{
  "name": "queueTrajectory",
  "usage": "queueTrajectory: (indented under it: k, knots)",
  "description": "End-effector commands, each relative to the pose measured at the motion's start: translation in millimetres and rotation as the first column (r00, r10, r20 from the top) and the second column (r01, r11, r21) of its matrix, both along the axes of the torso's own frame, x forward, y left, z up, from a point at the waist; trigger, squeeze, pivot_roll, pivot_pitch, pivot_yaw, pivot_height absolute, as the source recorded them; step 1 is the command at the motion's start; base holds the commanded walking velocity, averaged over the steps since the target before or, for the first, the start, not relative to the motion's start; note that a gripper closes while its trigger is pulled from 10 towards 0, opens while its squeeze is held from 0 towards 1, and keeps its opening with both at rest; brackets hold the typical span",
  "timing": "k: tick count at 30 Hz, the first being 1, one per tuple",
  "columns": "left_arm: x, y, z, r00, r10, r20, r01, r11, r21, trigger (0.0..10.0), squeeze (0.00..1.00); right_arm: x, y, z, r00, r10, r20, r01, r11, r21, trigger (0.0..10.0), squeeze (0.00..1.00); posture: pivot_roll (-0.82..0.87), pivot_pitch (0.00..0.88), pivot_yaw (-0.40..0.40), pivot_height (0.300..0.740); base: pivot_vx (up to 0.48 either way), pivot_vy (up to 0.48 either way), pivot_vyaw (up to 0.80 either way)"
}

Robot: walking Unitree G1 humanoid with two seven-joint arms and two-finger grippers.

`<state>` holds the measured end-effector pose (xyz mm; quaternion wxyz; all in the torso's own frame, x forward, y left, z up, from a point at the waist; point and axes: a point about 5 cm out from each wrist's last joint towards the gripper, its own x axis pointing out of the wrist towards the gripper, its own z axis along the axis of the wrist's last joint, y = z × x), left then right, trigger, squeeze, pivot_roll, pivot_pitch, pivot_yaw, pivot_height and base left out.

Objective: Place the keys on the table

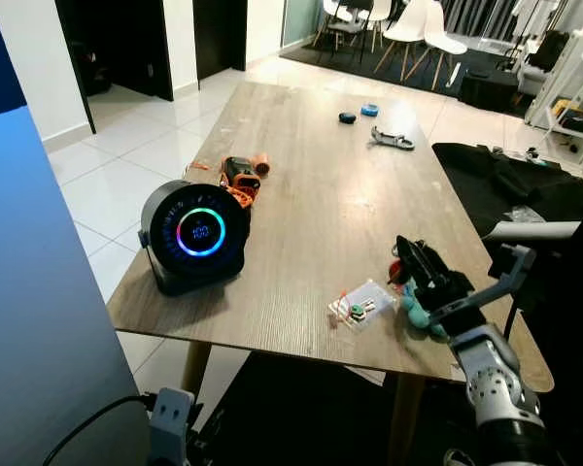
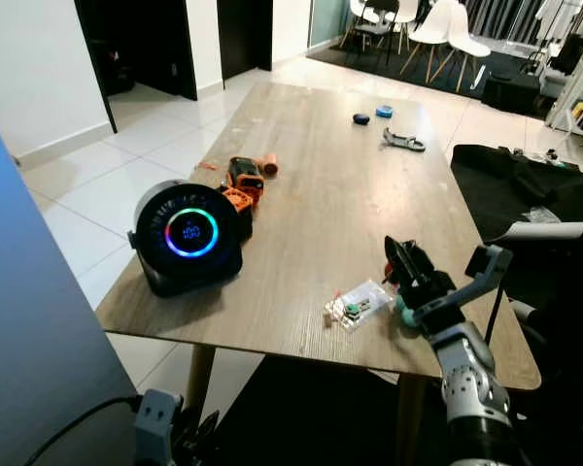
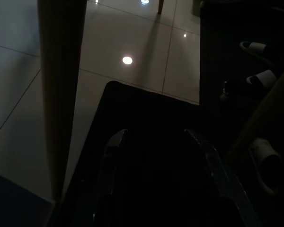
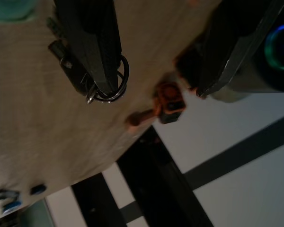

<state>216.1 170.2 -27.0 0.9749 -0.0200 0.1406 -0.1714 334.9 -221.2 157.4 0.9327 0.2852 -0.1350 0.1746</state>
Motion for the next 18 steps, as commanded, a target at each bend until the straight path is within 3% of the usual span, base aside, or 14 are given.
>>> queueTrajectory:
  k: [1, 6, 8, 9, 13, 14, 15, 18]
  knots:
    - [-5.6, 4.7, -4, 1.000, -0.011, -0.025, 0.012, 1.000, 0.020, 10.0, 0.00, 4.2, -7.8, 3, 0.999, -0.046, -0.001, 0.046, 0.997, -0.060, 10.0, 0.00, 0.06, 0.067, -0.055, 0.740, 0.000, 0.000, 0.00]
    - [-6.2, 5.1, -4, 1.000, -0.013, -0.026, 0.014, 1.000, 0.021, 10.0, 0.00, 12.9, -1.8, 12, 1.000, -0.009, 0.005, 0.010, 0.979, -0.205, 10.0, 0.00, 0.07, 0.069, -0.054, 0.740, 0.000, 0.000, 0.00]
    - [-7.0, 5.3, -5, 1.000, -0.013, -0.027, 0.014, 1.000, 0.022, 10.0, 0.00, 15.2, 6.7, 18, 0.998, 0.066, 0.005, -0.060, 0.938, -0.342, 10.0, 0.00, 0.07, 0.070, -0.054, 0.740, 0.000, 0.000, 0.00]
    - [-7.0, 5.3, -5, 1.000, -0.013, -0.027, 0.014, 1.000, 0.022, 10.0, 0.00, 15.2, 6.7, 18, 0.998, 0.066, 0.005, -0.060, 0.938, -0.342, 10.0, 0.00, 0.07, 0.070, -0.054, 0.740, 0.000, 0.000, 0.00]
    - [-8.0, 6.1, -5, 1.000, -0.014, -0.027, 0.014, 1.000, 0.023, 10.0, 0.00, 15.8, 19.7, 18, 0.983, 0.179, -0.047, -0.172, 0.787, -0.593, 10.0, 0.00, 0.07, 0.071, -0.050, 0.740, 0.000, 0.000, 0.00]
    - [-8.2, 6.3, -5, 1.000, -0.015, -0.028, 0.016, 1.000, 0.024, 10.0, 0.00, 15.5, 23.6, 18, 0.976, 0.210, -0.060, -0.197, 0.728, -0.657, 10.0, 0.00, 0.07, 0.071, -0.050, 0.740, 0.000, 0.000, 0.00]
    - [-8.2, 6.3, -5, 1.000, -0.015, -0.028, 0.016, 1.000, 0.024, 10.0, 0.00, 15.5, 23.6, 18, 0.976, 0.210, -0.060, -0.197, 0.728, -0.657, 10.0, 0.00, 0.07, 0.071, -0.050, 0.740, 0.000, 0.000, 0.00]
    - [-8.8, 6.3, -5, 1.000, -0.016, -0.027, 0.017, 1.000, 0.025, 10.0, 0.00, 14.2, 31.7, 19, 0.958, 0.277, -0.080, -0.249, 0.655, -0.714, 10.0, 0.00, 0.07, 0.075, -0.052, 0.740, 0.000, 0.000, 0.00]
